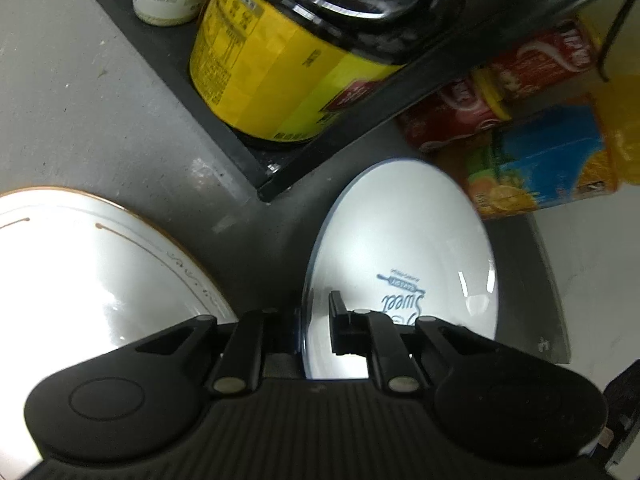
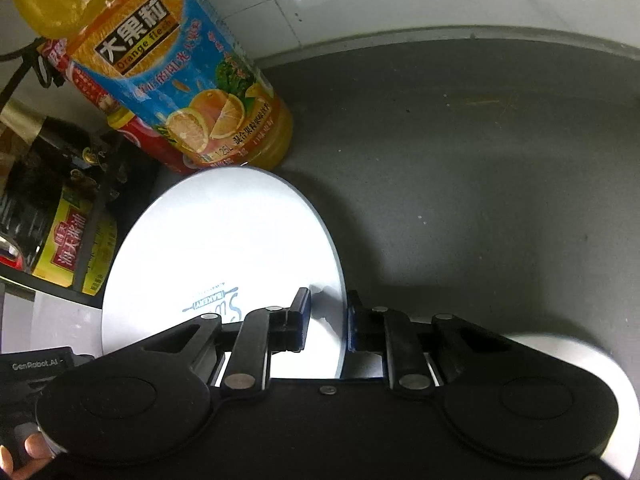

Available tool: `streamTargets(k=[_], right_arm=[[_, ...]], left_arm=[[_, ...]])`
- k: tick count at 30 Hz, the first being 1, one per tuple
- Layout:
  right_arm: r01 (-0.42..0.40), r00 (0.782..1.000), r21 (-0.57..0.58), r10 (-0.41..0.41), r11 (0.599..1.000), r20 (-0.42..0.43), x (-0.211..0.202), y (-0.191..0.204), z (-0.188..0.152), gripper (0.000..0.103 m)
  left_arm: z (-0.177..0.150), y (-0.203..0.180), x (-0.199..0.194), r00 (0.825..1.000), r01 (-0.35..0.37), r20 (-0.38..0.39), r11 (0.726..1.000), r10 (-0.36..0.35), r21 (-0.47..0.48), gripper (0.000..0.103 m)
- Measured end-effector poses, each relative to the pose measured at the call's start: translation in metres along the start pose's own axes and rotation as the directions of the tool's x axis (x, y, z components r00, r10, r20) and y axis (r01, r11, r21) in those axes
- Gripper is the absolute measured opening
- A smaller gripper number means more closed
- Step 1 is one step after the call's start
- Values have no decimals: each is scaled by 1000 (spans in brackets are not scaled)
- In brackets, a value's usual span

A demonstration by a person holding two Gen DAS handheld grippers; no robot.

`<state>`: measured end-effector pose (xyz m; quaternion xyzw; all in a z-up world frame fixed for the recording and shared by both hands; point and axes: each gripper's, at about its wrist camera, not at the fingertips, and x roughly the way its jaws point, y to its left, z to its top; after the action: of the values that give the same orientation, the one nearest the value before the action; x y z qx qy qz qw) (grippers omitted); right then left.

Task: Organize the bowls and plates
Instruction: 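Lift the 'Sweet' plate with both tools toward the gold-rimmed plate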

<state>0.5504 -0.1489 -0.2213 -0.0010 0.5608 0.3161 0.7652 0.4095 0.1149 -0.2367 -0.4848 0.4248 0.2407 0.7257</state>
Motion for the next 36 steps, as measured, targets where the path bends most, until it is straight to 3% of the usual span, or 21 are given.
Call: streamTargets(k=[8,21,36], right_arm=[[-40,998,0,40,999,56,-30,6,-11,8],[-57,991,4,56,998,124,-70,32,-44,9],[-53,987,-25,56,998,148,-95,100,-102,9]], left_arm=[[3,-1,-28,1000,17,8,1000,-17,23,11],[-6,18,-79,999,46,19,997,-47,66,11],[-18,79,-139,998,55,32,996,-57,75,11]])
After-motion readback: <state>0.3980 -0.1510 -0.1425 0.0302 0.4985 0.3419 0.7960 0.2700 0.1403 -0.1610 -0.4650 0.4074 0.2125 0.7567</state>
